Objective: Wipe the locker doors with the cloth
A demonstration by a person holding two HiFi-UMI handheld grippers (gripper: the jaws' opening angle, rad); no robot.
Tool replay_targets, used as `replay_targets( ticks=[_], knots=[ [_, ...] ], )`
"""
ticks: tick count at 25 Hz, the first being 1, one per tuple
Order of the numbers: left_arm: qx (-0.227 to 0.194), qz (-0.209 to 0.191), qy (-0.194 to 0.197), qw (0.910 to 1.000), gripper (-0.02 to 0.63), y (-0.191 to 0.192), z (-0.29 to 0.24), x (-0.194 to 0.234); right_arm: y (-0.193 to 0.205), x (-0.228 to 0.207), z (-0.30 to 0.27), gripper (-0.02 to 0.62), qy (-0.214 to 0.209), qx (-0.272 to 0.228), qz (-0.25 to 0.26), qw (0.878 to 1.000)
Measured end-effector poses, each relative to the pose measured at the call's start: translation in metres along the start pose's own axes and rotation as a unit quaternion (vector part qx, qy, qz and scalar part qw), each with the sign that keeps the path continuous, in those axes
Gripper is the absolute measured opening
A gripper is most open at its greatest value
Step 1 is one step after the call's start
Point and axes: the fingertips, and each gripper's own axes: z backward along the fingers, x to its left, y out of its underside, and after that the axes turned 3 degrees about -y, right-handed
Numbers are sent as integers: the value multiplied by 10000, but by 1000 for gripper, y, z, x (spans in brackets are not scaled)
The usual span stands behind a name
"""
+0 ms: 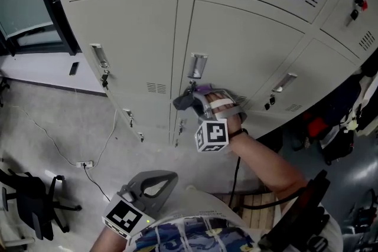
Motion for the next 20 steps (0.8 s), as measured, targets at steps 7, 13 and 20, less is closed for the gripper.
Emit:
replay_targets(
  ticks=[7, 13, 20],
  knots=[
    [55, 31, -1, 10000, 2, 2, -4, 3, -8, 24, -21, 112, -157, -17, -364, 9992],
    [103, 114, -44, 9999, 2, 5, -6, 8, -9, 52, -40, 112, -589, 14, -547, 9968],
    [164, 244, -82, 9995, 2, 10, -6, 12, -10, 77, -57, 112, -1144, -196, -953, 9887]
  ],
)
